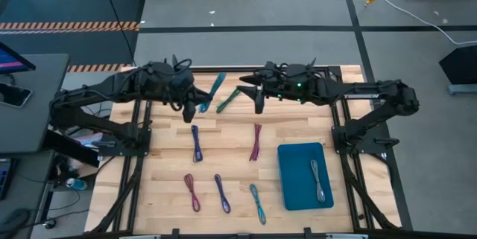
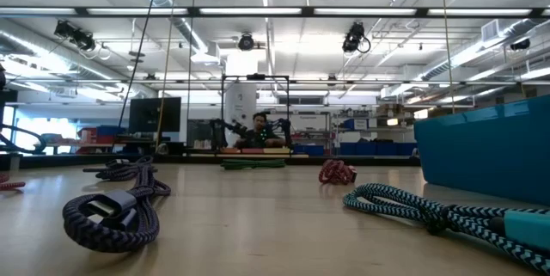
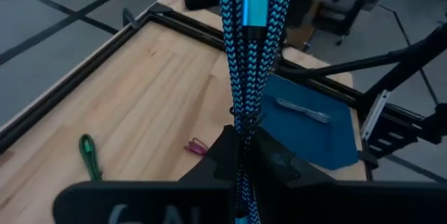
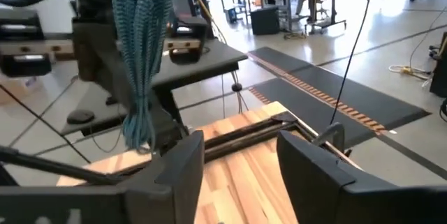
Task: Pick and place USB-C Cables
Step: Put the top blue charger cable into the blue bin
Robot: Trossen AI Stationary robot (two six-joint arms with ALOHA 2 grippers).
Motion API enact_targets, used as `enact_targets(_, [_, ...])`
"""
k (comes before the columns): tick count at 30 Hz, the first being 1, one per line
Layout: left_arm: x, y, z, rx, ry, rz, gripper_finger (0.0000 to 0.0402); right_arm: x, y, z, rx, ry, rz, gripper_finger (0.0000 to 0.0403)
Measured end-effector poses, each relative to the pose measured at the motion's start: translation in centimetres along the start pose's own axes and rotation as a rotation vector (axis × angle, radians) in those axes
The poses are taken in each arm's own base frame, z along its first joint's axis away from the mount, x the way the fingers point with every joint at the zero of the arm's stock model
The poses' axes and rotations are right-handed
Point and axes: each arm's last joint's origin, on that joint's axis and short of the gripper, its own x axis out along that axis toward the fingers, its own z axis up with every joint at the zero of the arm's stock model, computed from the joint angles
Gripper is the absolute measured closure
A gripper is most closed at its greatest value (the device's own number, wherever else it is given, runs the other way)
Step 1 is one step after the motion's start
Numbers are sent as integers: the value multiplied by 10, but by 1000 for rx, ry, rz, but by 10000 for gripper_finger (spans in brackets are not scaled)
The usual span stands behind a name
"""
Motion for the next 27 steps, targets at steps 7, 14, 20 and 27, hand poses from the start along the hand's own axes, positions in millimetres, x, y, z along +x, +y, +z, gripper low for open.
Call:
enact_targets(7, [1,-6,-2,-12,8,-9,379,6,3,8,7,-121,40,168])
enact_targets(14, [23,-9,-3,21,29,-9,379,5,6,9,12,-123,105,159])
enact_targets(20, [42,-10,-2,52,18,-11,379,4,11,12,6,-150,205,158])
enact_targets(27, [46,-11,0,47,-8,-21,379,3,17,11,-11,-147,268,158])
